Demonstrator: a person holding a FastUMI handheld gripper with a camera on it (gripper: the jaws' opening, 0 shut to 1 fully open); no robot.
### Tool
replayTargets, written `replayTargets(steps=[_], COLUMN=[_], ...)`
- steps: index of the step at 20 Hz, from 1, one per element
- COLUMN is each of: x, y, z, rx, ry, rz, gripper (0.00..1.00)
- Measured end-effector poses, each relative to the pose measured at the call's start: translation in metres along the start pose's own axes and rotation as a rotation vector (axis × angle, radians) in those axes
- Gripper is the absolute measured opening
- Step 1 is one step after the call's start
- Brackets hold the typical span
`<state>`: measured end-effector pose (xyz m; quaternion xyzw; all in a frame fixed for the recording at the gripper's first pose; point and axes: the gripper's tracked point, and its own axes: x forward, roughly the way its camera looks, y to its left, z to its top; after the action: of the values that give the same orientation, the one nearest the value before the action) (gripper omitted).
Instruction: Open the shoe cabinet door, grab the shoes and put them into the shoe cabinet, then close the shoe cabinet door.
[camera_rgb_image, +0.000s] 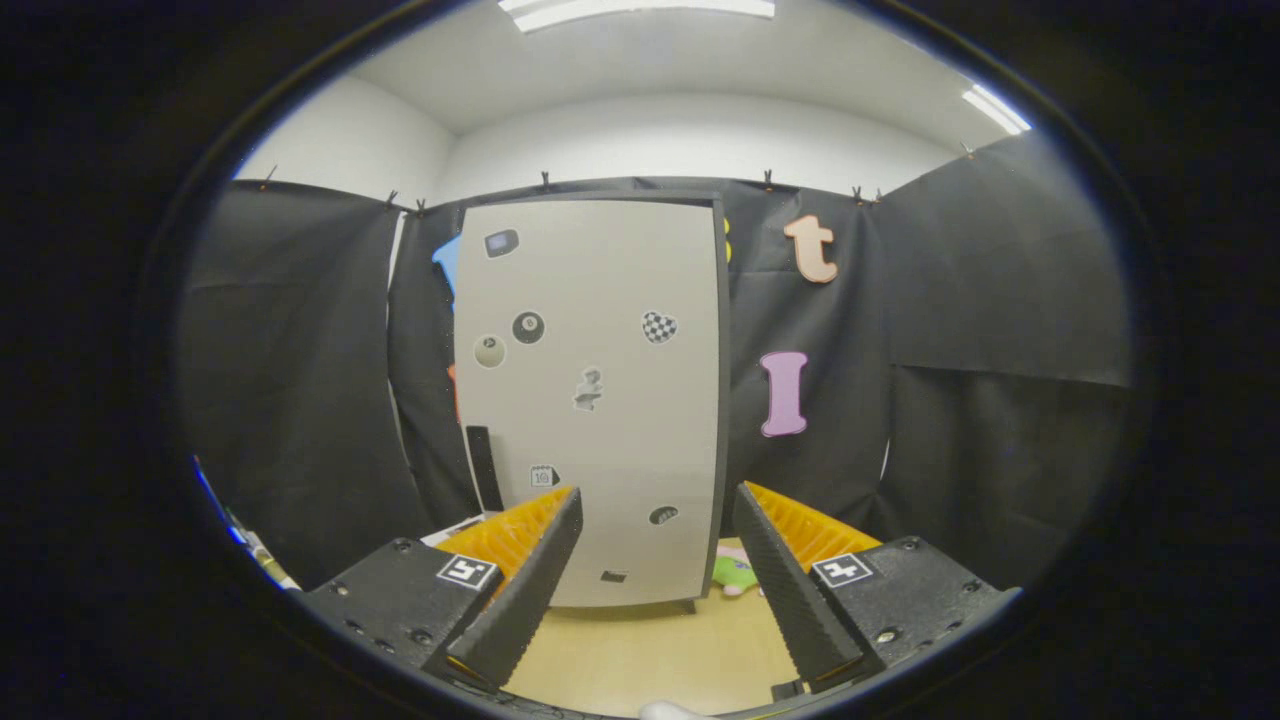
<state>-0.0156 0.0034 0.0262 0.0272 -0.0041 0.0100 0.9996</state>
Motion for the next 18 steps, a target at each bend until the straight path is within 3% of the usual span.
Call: replayTargets(steps=[18], x=[-0.0027], y=[-0.001], z=[-0.0044], rx=[0.005], ry=[0.004], rz=[0.002], gripper=[0.99])
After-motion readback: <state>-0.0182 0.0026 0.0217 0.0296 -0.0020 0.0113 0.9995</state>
